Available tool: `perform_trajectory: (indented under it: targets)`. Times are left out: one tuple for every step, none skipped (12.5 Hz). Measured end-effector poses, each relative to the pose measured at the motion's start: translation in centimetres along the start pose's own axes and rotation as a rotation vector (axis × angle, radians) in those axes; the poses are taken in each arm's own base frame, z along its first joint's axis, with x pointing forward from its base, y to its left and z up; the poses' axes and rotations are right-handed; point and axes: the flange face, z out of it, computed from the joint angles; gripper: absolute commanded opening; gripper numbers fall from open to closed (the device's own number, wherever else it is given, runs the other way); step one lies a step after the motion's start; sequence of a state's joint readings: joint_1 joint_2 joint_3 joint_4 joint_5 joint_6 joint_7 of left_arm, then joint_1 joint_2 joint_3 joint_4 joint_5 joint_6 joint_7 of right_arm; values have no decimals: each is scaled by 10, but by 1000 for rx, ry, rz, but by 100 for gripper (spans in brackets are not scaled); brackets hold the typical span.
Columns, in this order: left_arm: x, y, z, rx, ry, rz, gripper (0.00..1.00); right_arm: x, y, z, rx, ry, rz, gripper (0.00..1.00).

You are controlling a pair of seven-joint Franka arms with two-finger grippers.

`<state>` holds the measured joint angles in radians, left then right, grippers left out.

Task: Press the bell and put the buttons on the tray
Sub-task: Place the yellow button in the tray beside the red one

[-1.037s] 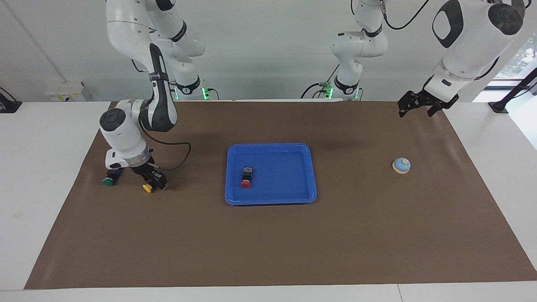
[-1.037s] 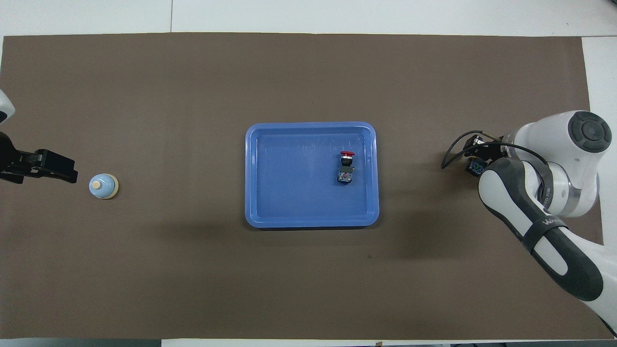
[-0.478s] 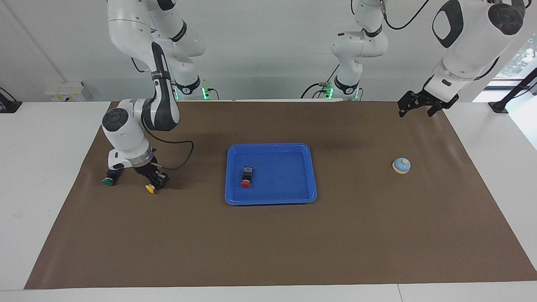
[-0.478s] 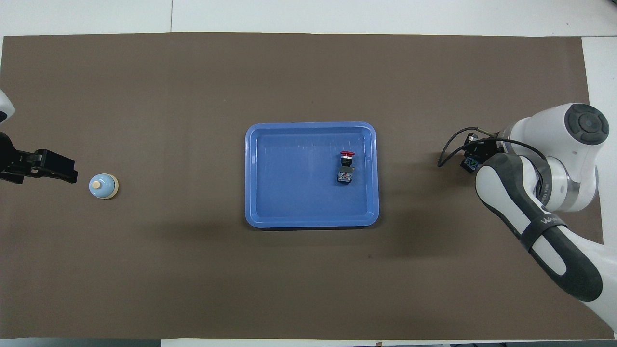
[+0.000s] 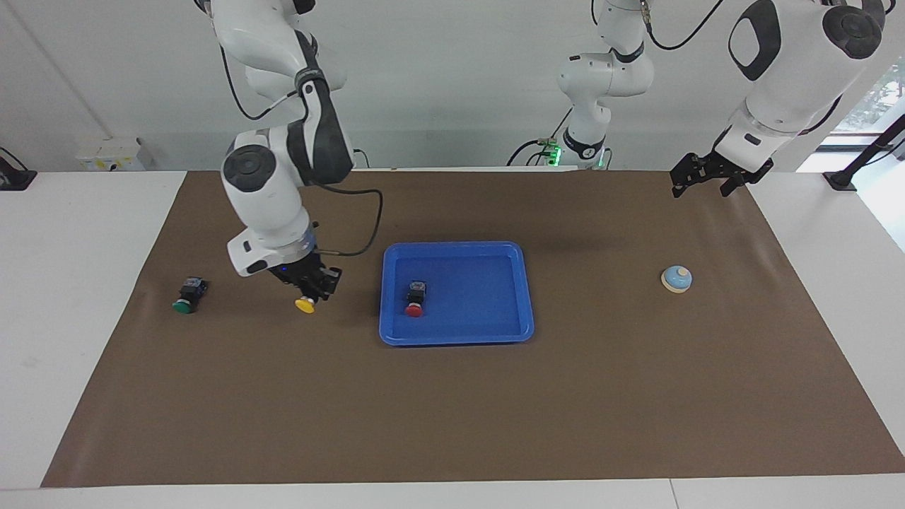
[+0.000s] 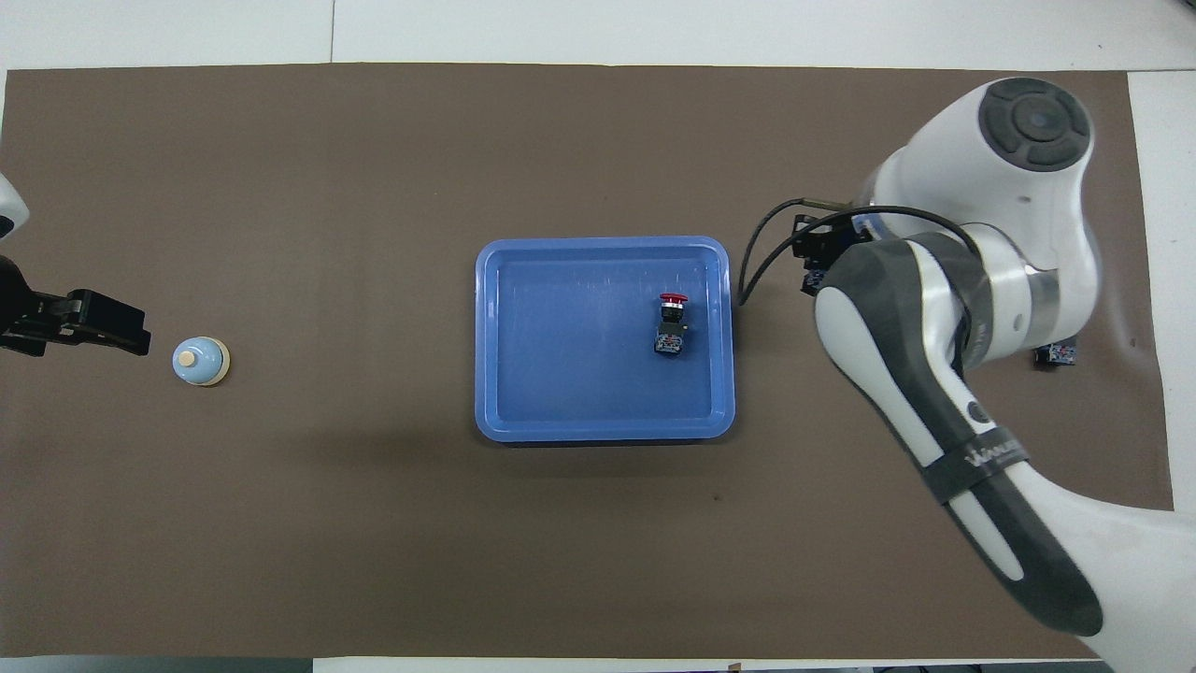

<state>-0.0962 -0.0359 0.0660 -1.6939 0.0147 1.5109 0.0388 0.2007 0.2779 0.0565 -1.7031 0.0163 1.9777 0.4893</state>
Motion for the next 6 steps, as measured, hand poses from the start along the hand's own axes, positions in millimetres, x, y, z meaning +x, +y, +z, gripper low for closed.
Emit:
perform_trajectory:
  targets:
    - [0,0,0,0,0,0,100,-13,-35,-1,30,-9,-4,0]
    - [0,0,0,0,0,0,100,-25,-65,3,46,-21,-15,0]
    - [0,0,0,0,0,0,100,-38,-94,10,50,-31,-25,0]
    - [0,0,0,0,0,0,100,-51,-123,20,47,-38,-36,0]
    - [0,0,0,0,0,0,100,-63,-147,32,44,-43,-55,0]
    - [0,0,0,0,0,0,100,-73,-170,46,50,-37,-78,0]
